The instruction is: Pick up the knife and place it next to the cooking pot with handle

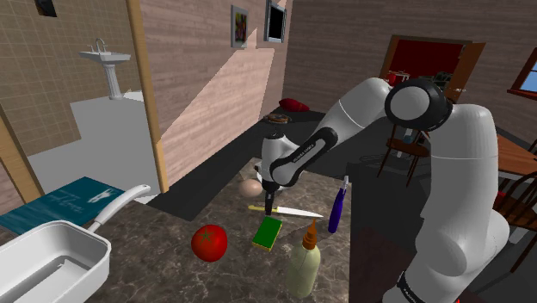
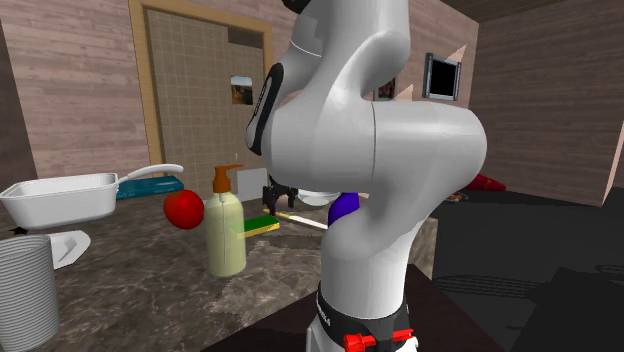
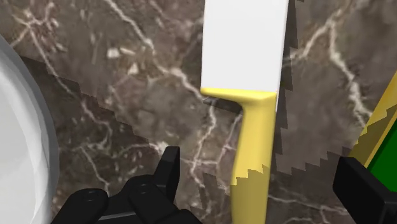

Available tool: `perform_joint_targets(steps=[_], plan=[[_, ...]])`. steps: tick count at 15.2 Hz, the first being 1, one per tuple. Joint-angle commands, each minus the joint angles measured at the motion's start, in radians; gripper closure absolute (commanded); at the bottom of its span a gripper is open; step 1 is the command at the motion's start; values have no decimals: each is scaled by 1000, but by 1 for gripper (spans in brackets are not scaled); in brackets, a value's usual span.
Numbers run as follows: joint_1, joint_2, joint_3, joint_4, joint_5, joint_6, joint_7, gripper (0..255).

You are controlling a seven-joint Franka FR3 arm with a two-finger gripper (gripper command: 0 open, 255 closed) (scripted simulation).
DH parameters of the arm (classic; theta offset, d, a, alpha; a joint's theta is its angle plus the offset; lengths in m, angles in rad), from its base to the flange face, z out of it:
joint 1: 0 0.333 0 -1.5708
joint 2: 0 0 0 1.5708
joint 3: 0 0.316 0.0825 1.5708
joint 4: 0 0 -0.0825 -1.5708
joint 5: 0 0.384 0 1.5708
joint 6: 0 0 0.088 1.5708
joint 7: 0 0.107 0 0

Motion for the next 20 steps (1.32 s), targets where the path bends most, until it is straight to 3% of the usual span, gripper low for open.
perform_joint_targets(steps=[1,7,8,20], plan=[[4,11,-5,4,-7,7,5,0],[4,11,-5,4,-7,7,5,0],[4,11,-5,4,-7,7,5,255],[-7,-23,11,2,16,-22,-11,255]])
